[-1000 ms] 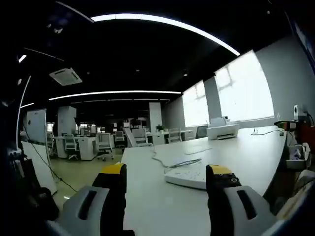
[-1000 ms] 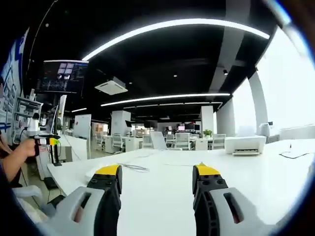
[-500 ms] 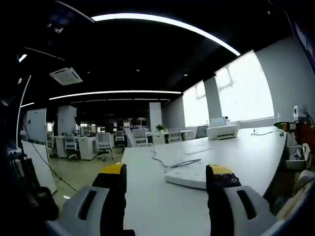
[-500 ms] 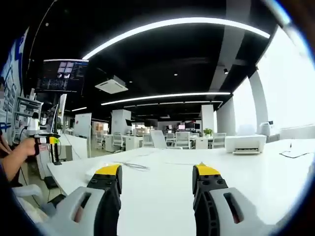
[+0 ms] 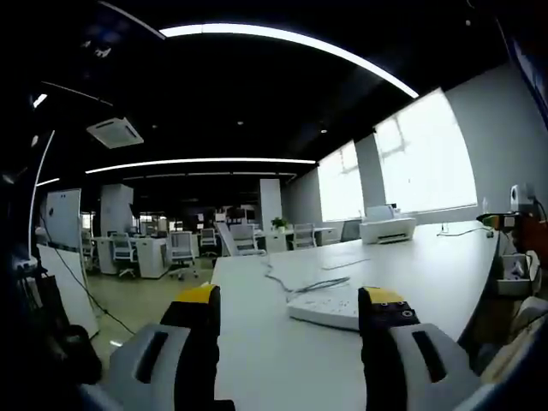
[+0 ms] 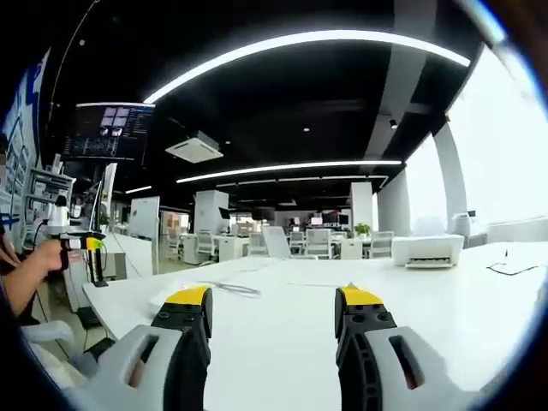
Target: Pick up the power strip scattered on the table, fix it on the side mounting bracket of the table, and press the switch
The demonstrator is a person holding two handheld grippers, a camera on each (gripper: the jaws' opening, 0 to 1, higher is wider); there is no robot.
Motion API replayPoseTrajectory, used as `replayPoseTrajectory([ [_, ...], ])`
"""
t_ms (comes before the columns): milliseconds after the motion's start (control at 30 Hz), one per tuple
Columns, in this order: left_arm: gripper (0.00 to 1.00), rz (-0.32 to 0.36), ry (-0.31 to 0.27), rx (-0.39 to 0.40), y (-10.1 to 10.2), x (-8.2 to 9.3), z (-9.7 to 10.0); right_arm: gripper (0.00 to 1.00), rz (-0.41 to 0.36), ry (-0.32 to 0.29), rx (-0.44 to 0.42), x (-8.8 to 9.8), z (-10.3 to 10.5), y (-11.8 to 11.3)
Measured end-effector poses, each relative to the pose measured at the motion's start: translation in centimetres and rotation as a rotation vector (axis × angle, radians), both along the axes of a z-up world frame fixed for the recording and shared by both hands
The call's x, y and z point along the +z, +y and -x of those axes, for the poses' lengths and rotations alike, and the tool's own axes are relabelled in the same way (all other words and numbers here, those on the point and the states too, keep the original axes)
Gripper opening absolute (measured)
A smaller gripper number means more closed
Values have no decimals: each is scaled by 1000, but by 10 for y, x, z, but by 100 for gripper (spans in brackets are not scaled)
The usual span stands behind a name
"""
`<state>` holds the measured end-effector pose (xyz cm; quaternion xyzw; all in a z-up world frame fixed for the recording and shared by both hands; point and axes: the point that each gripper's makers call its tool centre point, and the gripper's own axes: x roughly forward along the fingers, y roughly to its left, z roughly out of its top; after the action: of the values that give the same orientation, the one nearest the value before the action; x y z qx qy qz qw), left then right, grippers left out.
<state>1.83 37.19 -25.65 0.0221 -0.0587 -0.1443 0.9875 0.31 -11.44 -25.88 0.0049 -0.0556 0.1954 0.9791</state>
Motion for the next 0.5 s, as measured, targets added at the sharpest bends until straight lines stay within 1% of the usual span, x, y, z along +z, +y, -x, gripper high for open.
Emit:
replayPoseTrajectory([
  [500,70,-2,1,-1,-1,0,0,54,1,3,4,-2,0,2],
])
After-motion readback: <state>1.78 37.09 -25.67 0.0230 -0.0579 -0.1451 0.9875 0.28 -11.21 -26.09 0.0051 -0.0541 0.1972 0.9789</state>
